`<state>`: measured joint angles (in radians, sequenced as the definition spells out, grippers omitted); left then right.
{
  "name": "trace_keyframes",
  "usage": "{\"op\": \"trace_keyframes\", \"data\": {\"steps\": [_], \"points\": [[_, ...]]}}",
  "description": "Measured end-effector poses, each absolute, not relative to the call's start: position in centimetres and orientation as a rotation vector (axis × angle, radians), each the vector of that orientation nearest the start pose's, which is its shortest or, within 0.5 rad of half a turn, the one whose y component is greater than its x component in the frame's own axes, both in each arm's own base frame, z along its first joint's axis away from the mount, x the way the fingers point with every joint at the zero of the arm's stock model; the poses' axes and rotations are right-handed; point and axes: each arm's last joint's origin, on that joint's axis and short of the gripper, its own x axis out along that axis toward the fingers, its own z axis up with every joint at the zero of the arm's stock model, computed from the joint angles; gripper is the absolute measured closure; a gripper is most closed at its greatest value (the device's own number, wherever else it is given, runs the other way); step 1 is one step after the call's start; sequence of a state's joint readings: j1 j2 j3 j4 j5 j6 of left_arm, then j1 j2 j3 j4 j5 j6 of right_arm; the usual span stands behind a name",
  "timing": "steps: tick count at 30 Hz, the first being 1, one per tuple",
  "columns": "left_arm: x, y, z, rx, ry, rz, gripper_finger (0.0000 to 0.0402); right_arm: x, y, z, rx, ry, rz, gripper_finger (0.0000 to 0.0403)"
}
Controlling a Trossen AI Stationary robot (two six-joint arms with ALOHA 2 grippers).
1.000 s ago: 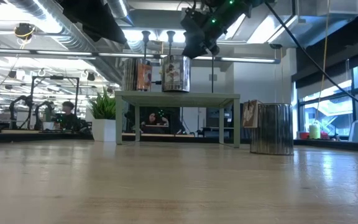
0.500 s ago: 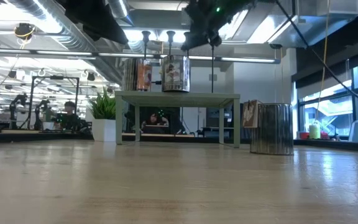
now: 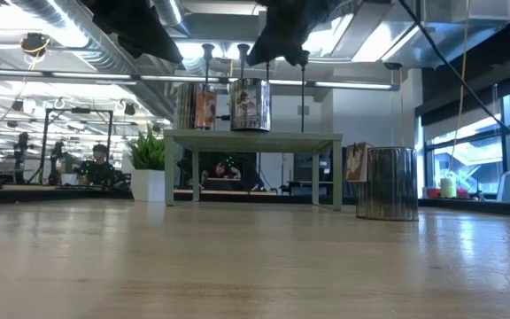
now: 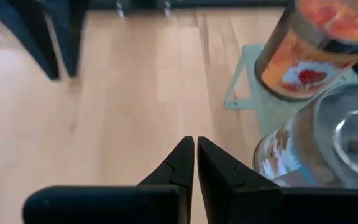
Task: Pick & Place candle stick holders
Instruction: Put the brown scented candle on the shelf aligned with the orange scented candle
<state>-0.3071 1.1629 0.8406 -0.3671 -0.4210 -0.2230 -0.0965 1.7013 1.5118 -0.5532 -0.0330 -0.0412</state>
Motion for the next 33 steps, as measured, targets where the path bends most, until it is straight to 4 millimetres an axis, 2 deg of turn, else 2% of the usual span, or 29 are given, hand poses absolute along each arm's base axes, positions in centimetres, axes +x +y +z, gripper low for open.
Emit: {"op": "trace_keyframes", "data": {"steps": [4, 9, 20, 33], "points": [[23.2, -6.1, 26.5, 0.031, 0.627, 0.180, 0.0343, 38.5, -3.7, 29.8, -0.017, 0.780, -0.107, 0.0379], [23.2, -6.1, 26.5, 0.030, 0.627, 0.179, 0.0343, 38.9, -4.6, 28.9, -0.068, 0.805, -0.266, 0.0379], [23.2, -6.1, 26.5, 0.030, 0.627, 0.180, 0.0343, 38.9, -6.5, 29.2, -0.065, 0.763, -0.314, 0.0380], [23.2, -6.1, 26.5, 0.031, 0.626, 0.180, 0.0343, 38.9, -7.3, 29.4, -0.075, 0.746, -0.327, 0.0380]]}}
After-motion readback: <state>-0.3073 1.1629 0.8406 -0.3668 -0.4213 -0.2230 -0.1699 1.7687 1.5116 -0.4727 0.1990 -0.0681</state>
